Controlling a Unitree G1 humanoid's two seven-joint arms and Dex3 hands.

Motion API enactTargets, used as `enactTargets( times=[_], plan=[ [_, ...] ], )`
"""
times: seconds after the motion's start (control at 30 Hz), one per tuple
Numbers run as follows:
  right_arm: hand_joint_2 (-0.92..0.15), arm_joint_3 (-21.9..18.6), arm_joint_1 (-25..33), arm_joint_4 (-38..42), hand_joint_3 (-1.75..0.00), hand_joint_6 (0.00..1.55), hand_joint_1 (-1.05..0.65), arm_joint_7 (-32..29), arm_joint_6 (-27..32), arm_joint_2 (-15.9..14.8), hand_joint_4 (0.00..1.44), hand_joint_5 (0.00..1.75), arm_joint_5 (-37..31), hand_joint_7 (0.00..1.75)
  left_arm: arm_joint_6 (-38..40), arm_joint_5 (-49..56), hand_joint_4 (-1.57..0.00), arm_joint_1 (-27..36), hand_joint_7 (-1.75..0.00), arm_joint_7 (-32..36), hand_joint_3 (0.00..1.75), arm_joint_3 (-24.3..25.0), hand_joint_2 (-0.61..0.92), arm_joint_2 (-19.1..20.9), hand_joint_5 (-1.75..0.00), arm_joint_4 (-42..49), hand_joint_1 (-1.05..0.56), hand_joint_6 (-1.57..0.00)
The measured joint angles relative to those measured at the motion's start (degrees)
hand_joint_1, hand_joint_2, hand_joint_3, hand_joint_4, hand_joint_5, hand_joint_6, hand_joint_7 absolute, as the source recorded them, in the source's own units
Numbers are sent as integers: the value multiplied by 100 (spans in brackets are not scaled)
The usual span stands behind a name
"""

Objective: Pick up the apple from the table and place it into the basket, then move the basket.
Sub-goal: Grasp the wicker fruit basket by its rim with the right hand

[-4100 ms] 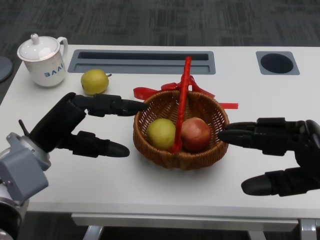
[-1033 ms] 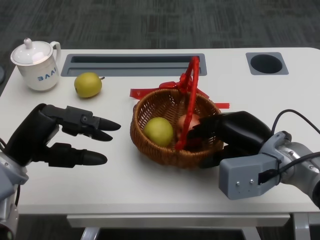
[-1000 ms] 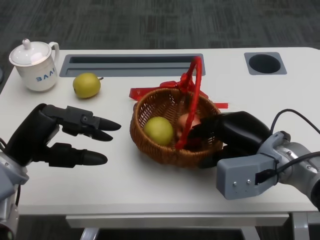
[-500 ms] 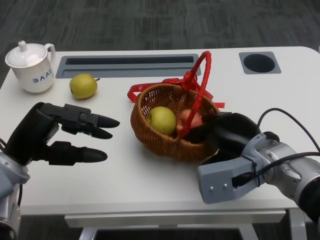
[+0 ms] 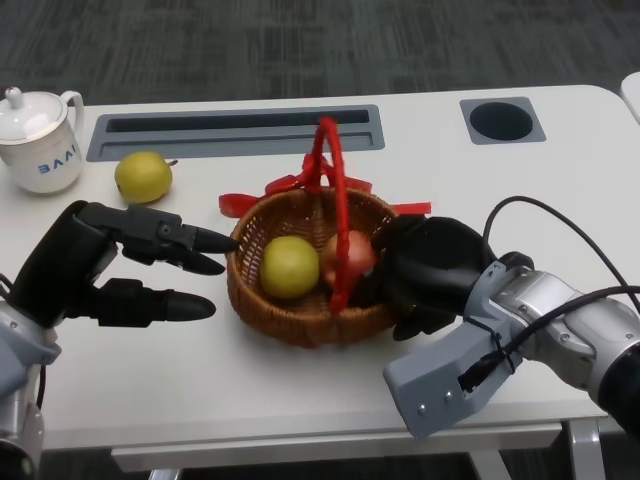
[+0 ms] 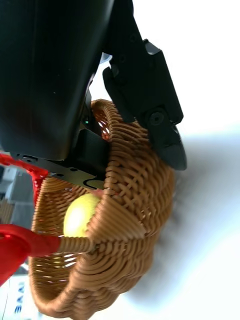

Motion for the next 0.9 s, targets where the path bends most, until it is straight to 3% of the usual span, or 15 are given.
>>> enactTargets(
  times=[0.1, 0.27, 0.47, 0.5, 0.6, 0.63, 0.77, 0.9],
  plan=[
    [-75, 19, -4, -399, -1, 107, -20, 263, -24, -127, 100, 76, -118, 1, -13, 6, -129, 0, -1, 18, 0, 1, 73, -8, -1, -1, -42, -114],
    [-75, -103, 80, -1041, 0, 101, -19, 746, 24, -258, 88, 99, -122, 1, -66, 7, -129, -8, 0, 71, 0, 6, 73, -17, -1, 0, -44, -115],
    [-83, -235, 195, -954, -3, 93, -29, 959, -154, -224, 90, 101, 40, 0, -68, -8, -129, -15, 0, 71, 0, 21, 73, -29, 0, 0, -43, -114],
    [-85, -236, 203, -877, -7, 96, -34, 842, -205, -213, 91, 112, 23, 4, -68, -9, -128, -15, 0, 71, 0, 30, 73, -29, 0, 0, -42, -114],
    [-91, -198, 187, -450, -21, 92, -44, 32, -459, -180, 87, 159, -221, 54, -71, -9, -126, -15, 0, 72, 0, 77, 73, -26, 0, 0, -39, -113],
    [-92, -185, 179, -279, -20, 90, -44, -224, -573, -164, 85, 167, -287, 63, -75, -11, -126, -15, 0, 72, 0, 93, 73, -25, 0, 0, -39, -113],
    [-92, -205, 124, 338, -12, 104, -42, -643, -1081, -83, 80, 174, -263, 26, -93, -37, -126, -15, 0, 72, 0, 121, 74, -23, 0, 0, -40, -113],
    [-92, -231, -24, 798, -6, 108, -42, -800, -1440, -52, 79, 174, -185, 12, -95, -55, -126, -15, 0, 70, 0, 125, 73, -23, 0, -1, -39, -113]
  ],
)
